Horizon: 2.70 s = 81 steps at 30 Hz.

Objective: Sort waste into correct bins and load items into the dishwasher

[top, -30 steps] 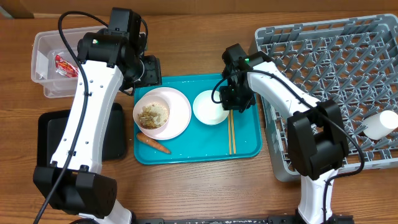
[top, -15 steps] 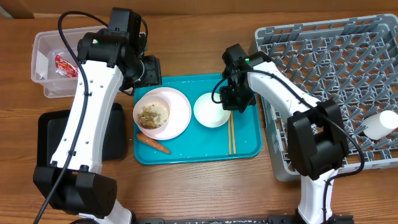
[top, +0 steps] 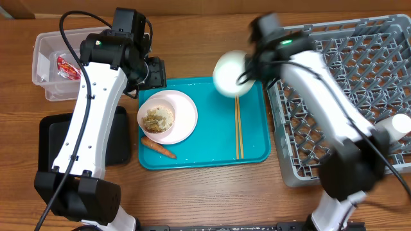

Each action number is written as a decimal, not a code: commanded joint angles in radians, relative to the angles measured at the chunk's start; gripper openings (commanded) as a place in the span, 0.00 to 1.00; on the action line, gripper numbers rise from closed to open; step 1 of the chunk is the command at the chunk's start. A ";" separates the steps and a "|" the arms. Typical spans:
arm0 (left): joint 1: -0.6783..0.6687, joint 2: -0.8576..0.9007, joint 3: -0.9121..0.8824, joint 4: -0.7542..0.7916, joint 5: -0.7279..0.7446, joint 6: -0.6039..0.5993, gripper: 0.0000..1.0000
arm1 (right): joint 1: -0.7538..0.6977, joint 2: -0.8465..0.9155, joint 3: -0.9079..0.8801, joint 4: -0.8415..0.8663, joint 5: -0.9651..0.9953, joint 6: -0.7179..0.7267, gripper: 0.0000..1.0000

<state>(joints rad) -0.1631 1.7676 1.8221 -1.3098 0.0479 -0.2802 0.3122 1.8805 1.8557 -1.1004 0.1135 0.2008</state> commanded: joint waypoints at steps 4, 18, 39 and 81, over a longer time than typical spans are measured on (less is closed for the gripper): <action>0.000 0.005 -0.003 0.006 -0.015 0.015 0.66 | -0.140 -0.125 0.049 0.120 0.510 -0.114 0.04; 0.000 0.005 -0.003 0.009 -0.014 0.014 0.66 | -0.489 0.014 0.047 0.400 0.935 -0.122 0.04; 0.000 0.005 -0.003 0.008 -0.014 0.014 0.70 | -0.527 0.289 -0.042 0.390 0.967 -0.066 0.04; 0.000 0.005 -0.003 -0.003 -0.014 0.014 0.73 | -0.396 -0.126 -0.062 -0.017 0.137 -0.081 0.94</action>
<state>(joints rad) -0.1631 1.7676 1.8221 -1.3113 0.0444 -0.2798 -0.0788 1.7477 1.8050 -1.1187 0.3698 0.1925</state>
